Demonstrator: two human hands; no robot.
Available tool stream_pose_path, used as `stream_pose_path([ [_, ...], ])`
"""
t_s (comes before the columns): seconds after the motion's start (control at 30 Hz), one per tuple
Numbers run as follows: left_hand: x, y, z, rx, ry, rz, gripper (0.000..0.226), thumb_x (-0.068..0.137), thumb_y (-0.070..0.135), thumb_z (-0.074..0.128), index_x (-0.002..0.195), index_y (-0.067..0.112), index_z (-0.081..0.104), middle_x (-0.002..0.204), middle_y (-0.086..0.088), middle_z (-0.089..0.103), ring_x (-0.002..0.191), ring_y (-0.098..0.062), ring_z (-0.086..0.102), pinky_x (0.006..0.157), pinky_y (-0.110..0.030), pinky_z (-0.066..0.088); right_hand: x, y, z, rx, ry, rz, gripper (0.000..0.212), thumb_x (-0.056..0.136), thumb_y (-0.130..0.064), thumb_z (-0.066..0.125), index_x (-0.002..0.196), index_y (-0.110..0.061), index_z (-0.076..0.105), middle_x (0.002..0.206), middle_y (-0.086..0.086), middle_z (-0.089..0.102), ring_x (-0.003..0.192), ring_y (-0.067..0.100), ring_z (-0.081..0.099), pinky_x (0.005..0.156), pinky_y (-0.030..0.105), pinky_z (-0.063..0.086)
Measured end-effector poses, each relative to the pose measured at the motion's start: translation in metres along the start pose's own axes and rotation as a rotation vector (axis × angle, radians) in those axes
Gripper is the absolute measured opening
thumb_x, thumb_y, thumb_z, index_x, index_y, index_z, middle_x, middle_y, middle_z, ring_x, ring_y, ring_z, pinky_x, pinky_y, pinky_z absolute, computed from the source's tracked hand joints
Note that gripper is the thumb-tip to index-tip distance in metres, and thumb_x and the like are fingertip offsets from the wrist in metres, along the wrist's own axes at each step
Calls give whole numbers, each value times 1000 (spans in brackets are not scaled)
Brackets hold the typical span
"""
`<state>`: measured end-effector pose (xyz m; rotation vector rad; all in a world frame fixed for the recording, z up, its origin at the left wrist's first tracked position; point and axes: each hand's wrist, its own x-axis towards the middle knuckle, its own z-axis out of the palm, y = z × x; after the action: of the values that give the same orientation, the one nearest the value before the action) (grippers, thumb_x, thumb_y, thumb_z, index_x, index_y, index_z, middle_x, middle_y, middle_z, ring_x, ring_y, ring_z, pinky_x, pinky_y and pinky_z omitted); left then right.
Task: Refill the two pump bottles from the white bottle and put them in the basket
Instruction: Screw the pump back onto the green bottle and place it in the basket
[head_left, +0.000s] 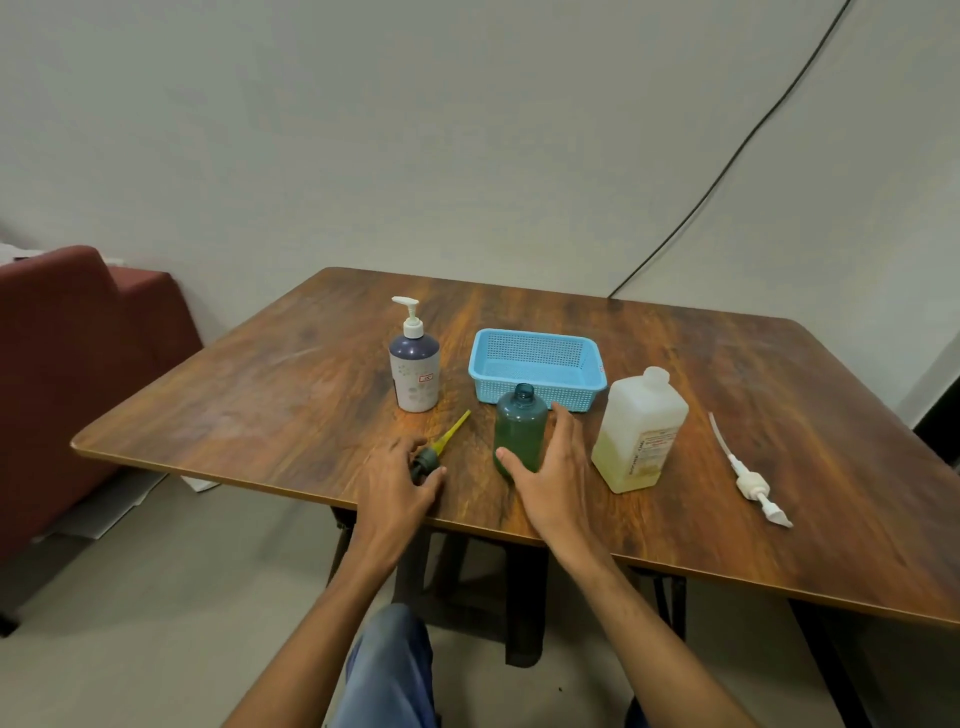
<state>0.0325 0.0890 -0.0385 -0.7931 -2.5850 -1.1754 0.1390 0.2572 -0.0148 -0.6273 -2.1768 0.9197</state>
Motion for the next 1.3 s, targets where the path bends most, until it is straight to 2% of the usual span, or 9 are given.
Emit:
stream_pose_path([
  [0.17, 2, -3, 5, -4, 18, 19, 36, 88, 25, 73, 123, 22, 65, 117, 2, 68, 108, -15, 60, 93, -32, 48, 9, 3, 3, 88, -88, 65, 86, 80, -38, 82, 149, -25, 32, 144, -5, 48, 127, 9, 45, 97, 23, 34],
  [0.3, 6, -4, 0, -73, 57, 52, 37, 88, 22, 73, 125, 20, 66, 117, 3, 69, 106, -13, 64, 92, -33, 54, 10, 4, 2, 128, -92, 81, 81, 78, -38, 83, 143, -27, 37, 136, -8, 52, 117, 3, 44, 91, 20, 34],
  [0.43, 14, 8, -18, -225, 138, 24, 34, 80, 20, 82, 109, 24, 64, 103, 9, 68, 88, 0, 65, 74, -11, 53, 12, 6, 2, 136, -69, 68, 79, 75, -38, 86, 139, -24, 42, 133, -9, 56, 115, 4, 49, 82, 6, 33],
  [0.5, 18, 14, -27, -259, 184, 61, 31, 77, 19, 85, 102, 20, 67, 98, 7, 69, 87, 3, 66, 74, -8, 53, 12, 7, 3, 133, -62, 62, 79, 74, -39, 86, 138, -24, 43, 133, -7, 58, 114, 4, 50, 86, 13, 38],
  [0.57, 23, 21, -37, -294, 226, 98, 31, 77, 18, 85, 104, 16, 70, 97, 6, 71, 90, 3, 66, 78, -10, 54, 13, 9, 4, 135, -56, 57, 79, 73, -40, 87, 137, -24, 44, 133, -6, 59, 117, 9, 55, 91, 22, 43],
  [0.73, 31, 43, -57, -370, 320, 197, 31, 77, 18, 85, 106, 12, 74, 98, 5, 74, 92, -3, 68, 81, -19, 56, 12, 7, 1, 149, -75, 62, 80, 75, -37, 86, 140, -25, 41, 136, -9, 55, 117, 3, 48, 83, 5, 29],
  [0.87, 40, 61, -67, -490, 345, 214, 29, 80, 18, 84, 106, 12, 75, 99, 3, 75, 92, -12, 70, 80, -33, 60, 11, 8, 1, 129, -75, 62, 83, 76, -40, 85, 143, -28, 38, 140, -6, 55, 124, 13, 52, 93, 22, 36],
  [1.07, 61, 95, -71, -615, 323, 216, 25, 83, 23, 82, 102, 10, 75, 87, -6, 73, 74, -18, 66, 71, -45, 60, 12, 11, 3, 109, -71, 62, 86, 73, -44, 85, 143, -29, 37, 138, -5, 56, 124, 16, 55, 96, 30, 46],
  [1.3, 77, 127, -64, -652, 313, 268, 25, 81, 33, 83, 93, 12, 76, 80, -11, 72, 73, -32, 66, 67, -49, 57, 10, 7, -3, 125, -88, 44, 86, 76, -41, 85, 146, -29, 36, 140, -8, 55, 120, 5, 51, 77, -2, 31],
])
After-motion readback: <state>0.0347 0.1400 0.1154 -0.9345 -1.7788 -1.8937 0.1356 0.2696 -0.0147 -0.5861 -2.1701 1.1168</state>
